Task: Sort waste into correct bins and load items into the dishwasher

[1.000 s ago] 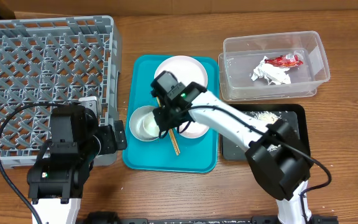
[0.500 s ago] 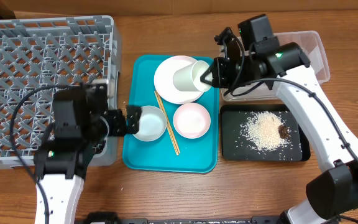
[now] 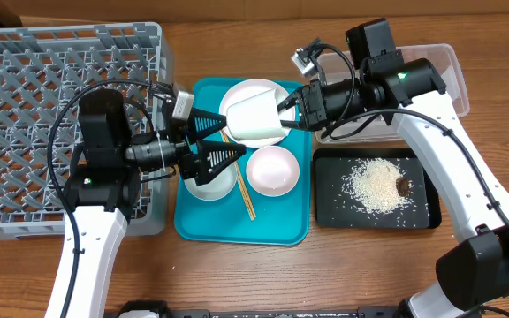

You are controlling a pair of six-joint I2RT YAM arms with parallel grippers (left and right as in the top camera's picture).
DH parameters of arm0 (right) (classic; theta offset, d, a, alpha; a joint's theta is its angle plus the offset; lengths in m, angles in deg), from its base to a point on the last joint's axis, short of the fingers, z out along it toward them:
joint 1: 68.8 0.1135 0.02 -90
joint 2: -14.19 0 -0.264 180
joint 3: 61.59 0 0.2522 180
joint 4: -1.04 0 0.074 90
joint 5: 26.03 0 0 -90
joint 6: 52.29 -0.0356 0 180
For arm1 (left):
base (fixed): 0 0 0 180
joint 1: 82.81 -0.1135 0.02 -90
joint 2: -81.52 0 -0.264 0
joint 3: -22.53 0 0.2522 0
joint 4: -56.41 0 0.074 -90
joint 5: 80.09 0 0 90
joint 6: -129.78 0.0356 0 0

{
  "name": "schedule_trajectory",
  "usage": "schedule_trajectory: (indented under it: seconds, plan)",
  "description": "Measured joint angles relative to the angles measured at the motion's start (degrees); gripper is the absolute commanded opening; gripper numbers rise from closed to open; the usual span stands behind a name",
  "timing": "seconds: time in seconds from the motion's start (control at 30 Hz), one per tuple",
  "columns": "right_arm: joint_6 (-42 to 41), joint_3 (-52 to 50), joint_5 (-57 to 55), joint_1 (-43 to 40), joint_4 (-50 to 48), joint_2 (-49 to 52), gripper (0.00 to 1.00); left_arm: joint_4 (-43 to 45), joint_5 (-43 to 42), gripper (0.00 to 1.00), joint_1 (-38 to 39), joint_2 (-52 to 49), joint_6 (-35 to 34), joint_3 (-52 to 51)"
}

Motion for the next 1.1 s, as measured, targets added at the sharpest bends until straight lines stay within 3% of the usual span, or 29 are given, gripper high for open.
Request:
schedule_trajectory:
  seconds: [0.43, 0.57, 1.1]
  plan:
    - [0.70, 0.00, 5.29, 3.15, -0.02, 0.00, 0.04, 10.73, -4.94, 1.00, 3.19, -0.09, -3.19, 0.00]
    - [0.79, 0.00, 5.51, 3.41, 0.02, 0.00, 0.04, 12.68, -4.96, 0.87, 3.76, -0.09, -4.63, 0.00]
    - [0.83, 0.00, 5.62, 4.42, -0.04, 0.00, 0.04, 13.75, -4.68, 0.82, 3.76, -0.09, -5.25, 0.00]
